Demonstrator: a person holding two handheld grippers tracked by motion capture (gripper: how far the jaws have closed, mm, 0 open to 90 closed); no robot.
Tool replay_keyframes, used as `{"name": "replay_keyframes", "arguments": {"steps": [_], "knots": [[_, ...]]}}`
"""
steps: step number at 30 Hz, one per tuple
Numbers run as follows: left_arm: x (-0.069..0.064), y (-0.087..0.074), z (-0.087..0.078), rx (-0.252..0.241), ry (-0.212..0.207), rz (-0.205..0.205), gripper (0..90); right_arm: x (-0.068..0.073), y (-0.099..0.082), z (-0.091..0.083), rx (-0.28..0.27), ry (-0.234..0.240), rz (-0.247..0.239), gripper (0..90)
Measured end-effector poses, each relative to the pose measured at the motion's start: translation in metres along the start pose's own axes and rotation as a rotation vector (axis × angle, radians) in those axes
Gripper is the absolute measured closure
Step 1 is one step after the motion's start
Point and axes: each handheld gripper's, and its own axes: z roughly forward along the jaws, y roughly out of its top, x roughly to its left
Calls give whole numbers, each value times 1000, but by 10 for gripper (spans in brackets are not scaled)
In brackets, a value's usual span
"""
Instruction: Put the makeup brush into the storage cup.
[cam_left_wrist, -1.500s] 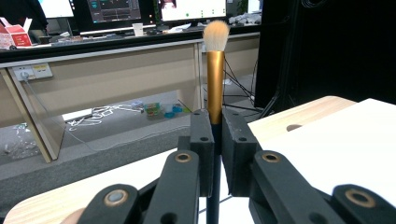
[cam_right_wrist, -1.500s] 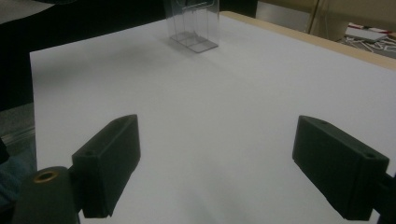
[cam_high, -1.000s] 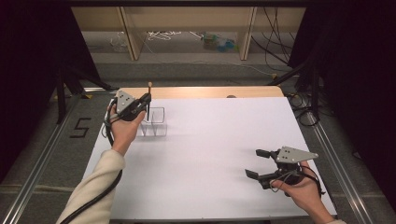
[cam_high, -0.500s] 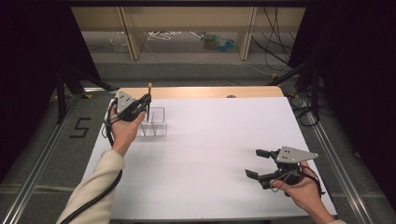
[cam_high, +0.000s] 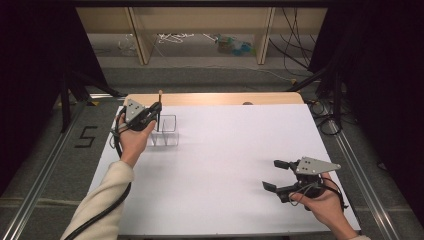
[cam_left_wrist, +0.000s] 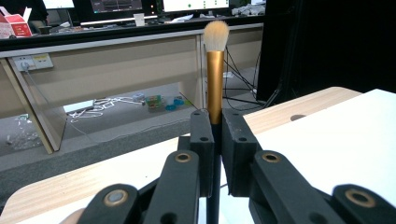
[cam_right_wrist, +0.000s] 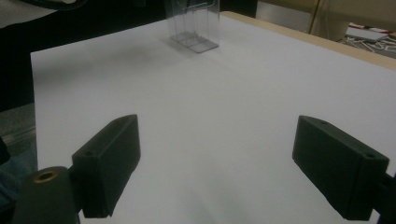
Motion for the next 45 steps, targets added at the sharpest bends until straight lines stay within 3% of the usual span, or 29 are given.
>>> {"name": "replay_keyframes", "arguments": {"steps": [5,7,10,15,17,20,22,26,28,30,31,33,34,35,45], "knots": [[1,-2,0,2,1,-12,832,0,0,0,0,0,0,160],[1,-3,0,5,3,-7,832,0,-1,3,-33,16,5,160],[2,-4,1,9,2,-9,832,0,0,0,5,2,1,160],[2,-5,1,14,1,-8,832,0,0,0,3,1,0,160],[2,-5,2,14,1,-6,832,0,-1,3,-32,17,2,160],[2,-6,2,15,2,-11,832,0,-1,3,-32,17,3,160],[2,-6,1,18,3,-7,832,0,0,0,2,1,-1,160],[2,-7,2,20,0,-9,832,0,0,0,2,1,-2,160],[3,-7,2,22,1,0,832,0,-1,3,-32,17,2,160],[2,-8,2,24,1,-7,832,0,-1,3,-31,15,1,160],[2,-9,2,25,1,-8,832,0,0,0,1,1,-2,160],[2,-9,2,30,2,-4,832,0,0,0,1,1,-2,160],[2,-9,2,32,1,-3,832,0,-1,2,-23,15,1,160],[2,-10,3,31,0,-7,832,0,0,0,1,1,-1,160],[2,-11,3,36,-2,-9,832,0,0,0,1,1,-2,160]]}}
